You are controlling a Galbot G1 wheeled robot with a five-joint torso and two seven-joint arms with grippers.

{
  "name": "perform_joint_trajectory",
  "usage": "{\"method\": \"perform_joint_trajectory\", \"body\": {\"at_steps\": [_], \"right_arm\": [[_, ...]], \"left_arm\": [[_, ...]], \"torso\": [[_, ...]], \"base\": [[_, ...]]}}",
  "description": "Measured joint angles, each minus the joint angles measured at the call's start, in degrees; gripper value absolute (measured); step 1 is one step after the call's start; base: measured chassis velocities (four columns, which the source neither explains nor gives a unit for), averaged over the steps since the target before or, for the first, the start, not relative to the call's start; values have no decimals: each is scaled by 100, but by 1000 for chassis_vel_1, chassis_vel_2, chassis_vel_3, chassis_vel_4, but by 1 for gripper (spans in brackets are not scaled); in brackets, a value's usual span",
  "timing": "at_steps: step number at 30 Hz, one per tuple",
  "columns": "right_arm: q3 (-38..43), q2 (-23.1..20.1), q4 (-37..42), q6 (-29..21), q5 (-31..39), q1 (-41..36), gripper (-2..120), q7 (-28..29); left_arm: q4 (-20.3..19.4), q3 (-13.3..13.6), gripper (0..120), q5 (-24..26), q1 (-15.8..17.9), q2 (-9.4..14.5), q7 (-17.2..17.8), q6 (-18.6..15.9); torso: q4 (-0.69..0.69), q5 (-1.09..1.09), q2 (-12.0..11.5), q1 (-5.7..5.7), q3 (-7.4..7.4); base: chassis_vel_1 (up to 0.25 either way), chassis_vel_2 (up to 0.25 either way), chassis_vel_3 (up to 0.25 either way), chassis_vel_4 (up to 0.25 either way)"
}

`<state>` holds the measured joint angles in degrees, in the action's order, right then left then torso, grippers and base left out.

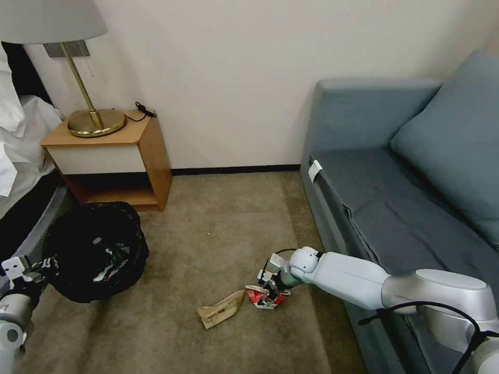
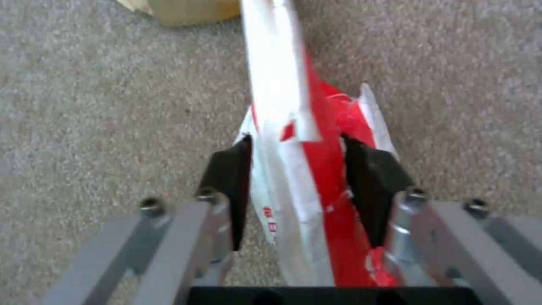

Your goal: Pick up the trash bin, then pick up the garbage on the floor and place it into the trash bin.

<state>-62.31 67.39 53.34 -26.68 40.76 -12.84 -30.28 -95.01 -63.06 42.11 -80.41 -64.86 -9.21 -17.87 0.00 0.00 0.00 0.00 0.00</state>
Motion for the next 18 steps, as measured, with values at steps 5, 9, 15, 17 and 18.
{"method": "perform_joint_trajectory", "body": {"at_steps": [5,9,15,17,18], "right_arm": [[63,-36,43,-14,-42,-30,16,81],[154,-135,128,-40,-62,-42,4,149],[354,-525,393,-59,-202,64,0,174],[634,-705,591,-58,-325,112,0,174],[634,-705,591,-58,-325,112,0,174]], "left_arm": [[38,20,2,42,42,40,-1,0],[67,63,2,53,63,49,-3,0],[123,189,2,48,79,30,-6,1],[146,234,2,27,78,19,-6,13],[146,234,2,27,78,19,-6,13]], "torso": [[1,0,0,0,0],[0,1,0,0,0],[0,1,0,0,0],[-3,1,0,0,0],[-3,1,0,0,0]], "base": [[0,0,0,0],[0,0,0,0],[0,0,0,0],[0,0,0,0],[0,0,0,0]]}}
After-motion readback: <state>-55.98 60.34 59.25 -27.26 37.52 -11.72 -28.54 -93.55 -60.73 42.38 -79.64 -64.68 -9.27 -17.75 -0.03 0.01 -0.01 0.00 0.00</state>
